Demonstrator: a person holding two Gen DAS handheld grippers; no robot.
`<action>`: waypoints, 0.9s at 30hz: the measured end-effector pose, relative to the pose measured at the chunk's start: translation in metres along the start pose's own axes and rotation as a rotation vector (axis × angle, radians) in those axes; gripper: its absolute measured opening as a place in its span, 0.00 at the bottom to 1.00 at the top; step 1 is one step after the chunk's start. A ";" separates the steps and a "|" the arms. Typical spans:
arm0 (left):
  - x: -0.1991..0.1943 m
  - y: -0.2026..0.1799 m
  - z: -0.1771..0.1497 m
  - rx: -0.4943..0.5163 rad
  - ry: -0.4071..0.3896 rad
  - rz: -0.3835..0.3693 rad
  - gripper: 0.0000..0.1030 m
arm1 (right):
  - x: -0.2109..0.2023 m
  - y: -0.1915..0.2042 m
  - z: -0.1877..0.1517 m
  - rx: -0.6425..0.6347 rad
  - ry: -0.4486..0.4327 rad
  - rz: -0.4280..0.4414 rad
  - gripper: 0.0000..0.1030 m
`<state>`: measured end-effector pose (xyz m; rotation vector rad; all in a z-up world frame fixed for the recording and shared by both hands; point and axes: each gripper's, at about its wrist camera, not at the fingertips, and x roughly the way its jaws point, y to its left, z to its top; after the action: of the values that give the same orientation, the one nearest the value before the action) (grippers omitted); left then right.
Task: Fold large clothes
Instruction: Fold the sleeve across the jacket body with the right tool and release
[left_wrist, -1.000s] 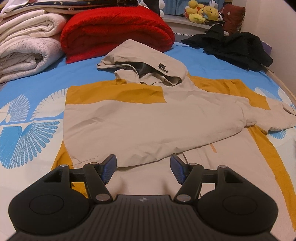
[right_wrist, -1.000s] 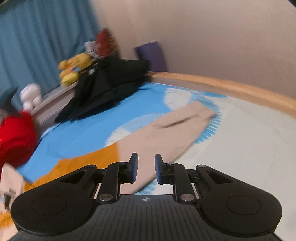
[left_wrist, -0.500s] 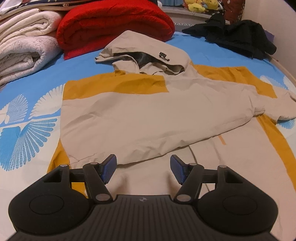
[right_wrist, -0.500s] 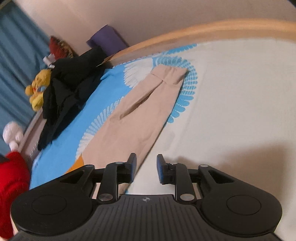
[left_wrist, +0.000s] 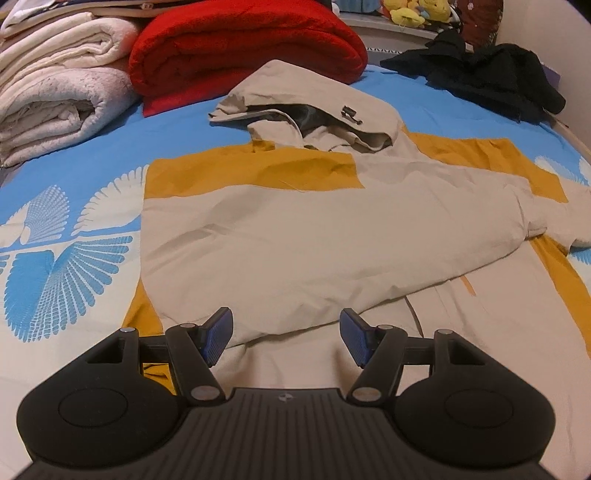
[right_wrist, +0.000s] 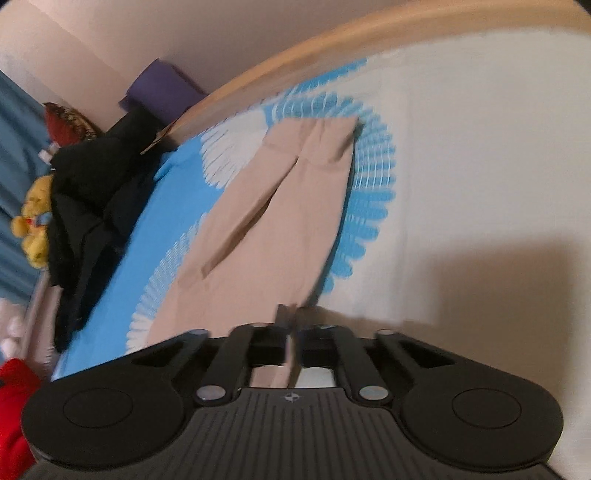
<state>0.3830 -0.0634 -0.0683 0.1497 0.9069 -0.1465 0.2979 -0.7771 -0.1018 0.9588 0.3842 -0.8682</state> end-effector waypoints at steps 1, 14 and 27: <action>-0.002 0.002 0.001 -0.008 -0.004 -0.003 0.67 | -0.005 0.005 0.002 -0.013 -0.016 -0.004 0.00; -0.029 0.048 0.007 -0.136 -0.037 -0.022 0.67 | -0.109 0.169 -0.039 -0.566 -0.258 0.007 0.00; -0.050 0.100 0.016 -0.307 -0.066 -0.032 0.67 | -0.282 0.248 -0.381 -1.218 0.437 0.774 0.06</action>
<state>0.3840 0.0348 -0.0123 -0.1540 0.8553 -0.0402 0.3492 -0.2562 0.0070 0.0702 0.7209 0.3449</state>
